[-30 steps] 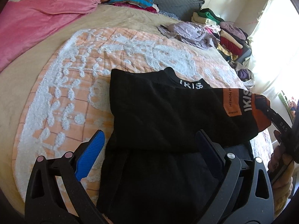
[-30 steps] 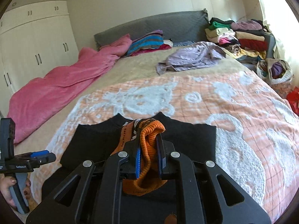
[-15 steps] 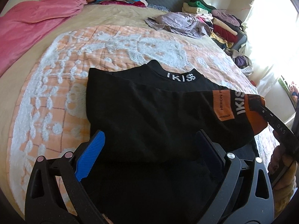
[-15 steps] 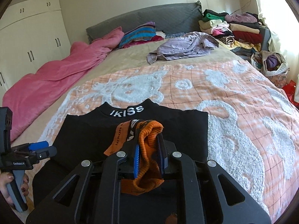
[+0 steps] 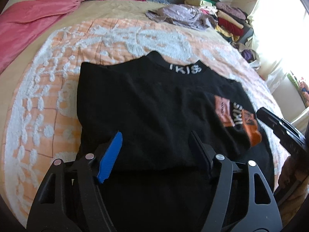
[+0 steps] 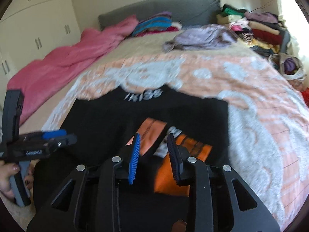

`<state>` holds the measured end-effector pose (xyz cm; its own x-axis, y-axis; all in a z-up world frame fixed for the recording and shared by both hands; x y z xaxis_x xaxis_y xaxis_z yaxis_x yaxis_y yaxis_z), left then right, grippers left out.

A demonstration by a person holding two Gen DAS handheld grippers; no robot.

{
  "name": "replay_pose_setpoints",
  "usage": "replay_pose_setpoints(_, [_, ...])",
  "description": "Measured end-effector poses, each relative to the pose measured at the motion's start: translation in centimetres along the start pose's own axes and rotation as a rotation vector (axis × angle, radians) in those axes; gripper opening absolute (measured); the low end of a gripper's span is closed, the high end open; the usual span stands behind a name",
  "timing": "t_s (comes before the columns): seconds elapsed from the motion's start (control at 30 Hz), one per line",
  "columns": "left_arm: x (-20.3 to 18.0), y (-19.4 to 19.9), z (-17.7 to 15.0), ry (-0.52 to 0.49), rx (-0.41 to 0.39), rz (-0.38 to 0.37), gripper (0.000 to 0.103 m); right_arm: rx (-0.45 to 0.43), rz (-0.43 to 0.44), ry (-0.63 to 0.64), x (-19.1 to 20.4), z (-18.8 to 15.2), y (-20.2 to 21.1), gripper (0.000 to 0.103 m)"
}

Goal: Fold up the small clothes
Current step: 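Lower the orange cuffs onto the sweatshirt body and open the right tool, then move both tools down to the sweatshirt hem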

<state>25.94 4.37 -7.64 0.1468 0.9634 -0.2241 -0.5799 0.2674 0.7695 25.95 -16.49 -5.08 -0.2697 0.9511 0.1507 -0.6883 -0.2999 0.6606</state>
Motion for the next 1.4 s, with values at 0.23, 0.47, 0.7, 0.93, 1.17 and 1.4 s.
replay_pose_setpoints(0.23, [0.6,-0.6,-1.0,-0.003,0.014,0.008,0.062,0.107,-0.055,-0.022,-0.3,-2.7,-2.3,0.028])
replay_pose_setpoints(0.47, [0.5,1.2,-1.1,0.004,-0.017,0.000,0.062,0.007,-0.042,-0.044,-0.7,-2.3,1.2,0.041])
replay_pose_setpoints(0.7, [0.3,3.4,-1.2,0.011,-0.066,-0.008,0.068,-0.039,-0.045,-0.065,-1.7,-2.4,3.9,0.059])
replay_pose_setpoints(0.93, [-0.1,5.6,-1.3,0.012,-0.108,-0.012,0.085,-0.086,-0.054,-0.100,-2.3,-2.5,6.2,0.080])
replay_pose_setpoints(1.17, [0.1,7.3,-1.5,0.006,-0.135,0.011,0.094,-0.141,-0.056,-0.091,-2.2,-2.1,8.9,0.090])
replay_pose_setpoints(1.4, [1.0,8.5,-2.5,0.017,-0.139,0.048,0.093,-0.156,-0.045,-0.067,-1.7,-2.6,10.7,0.090])
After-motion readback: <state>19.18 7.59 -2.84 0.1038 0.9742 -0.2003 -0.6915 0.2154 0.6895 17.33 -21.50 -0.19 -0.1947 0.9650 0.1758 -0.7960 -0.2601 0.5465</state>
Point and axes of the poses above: each gripper's, at about its wrist camera, not at the fingertips, and y roughly against the way its jaws point, x to its left, z to its top, the point moved 5 cm from there along -y, roughly the way its jaws point, and after that the axes turned 3 degrees about -x, right-handed, at the moved point
